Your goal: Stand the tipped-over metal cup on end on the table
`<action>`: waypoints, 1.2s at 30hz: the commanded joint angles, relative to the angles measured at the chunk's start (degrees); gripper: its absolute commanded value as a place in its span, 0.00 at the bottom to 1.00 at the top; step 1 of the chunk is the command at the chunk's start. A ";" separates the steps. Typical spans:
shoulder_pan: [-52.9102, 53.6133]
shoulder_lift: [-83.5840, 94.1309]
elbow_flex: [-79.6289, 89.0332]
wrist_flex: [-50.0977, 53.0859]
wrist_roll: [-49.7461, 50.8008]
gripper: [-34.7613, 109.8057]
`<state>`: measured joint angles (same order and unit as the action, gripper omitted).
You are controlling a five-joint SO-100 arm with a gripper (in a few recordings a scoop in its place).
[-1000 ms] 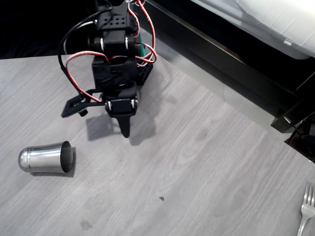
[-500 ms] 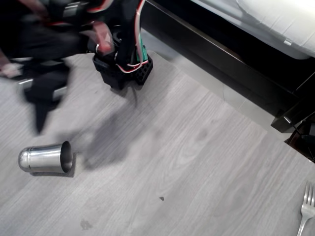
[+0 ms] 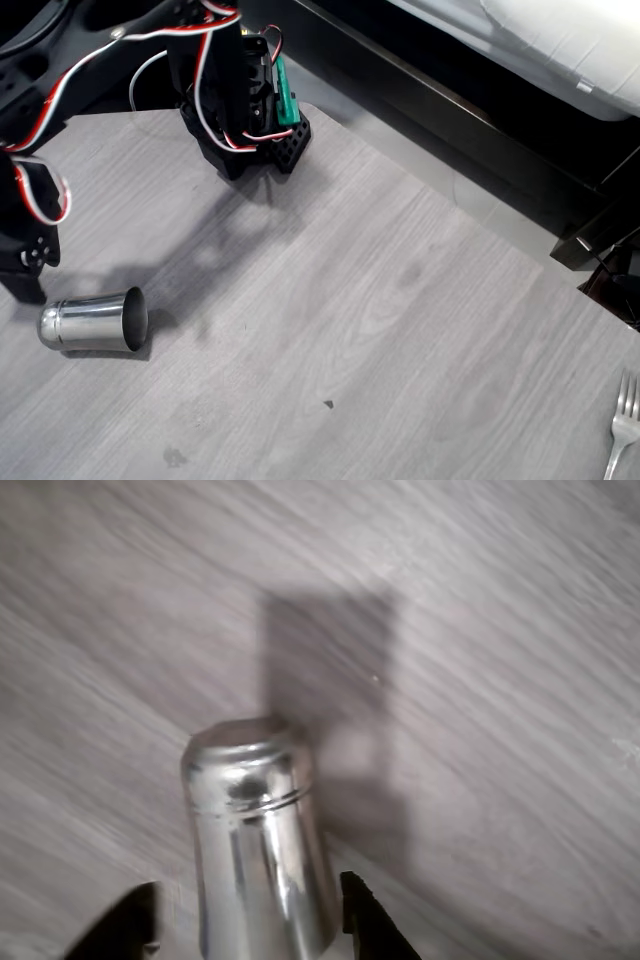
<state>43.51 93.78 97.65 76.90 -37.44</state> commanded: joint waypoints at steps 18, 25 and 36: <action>-0.35 -12.48 -1.93 -8.26 0.35 0.49; -1.32 -14.94 -1.93 -9.76 -1.67 0.49; -0.70 -16.08 -1.93 -12.66 -3.78 0.49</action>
<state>42.71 77.61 97.73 64.95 -40.52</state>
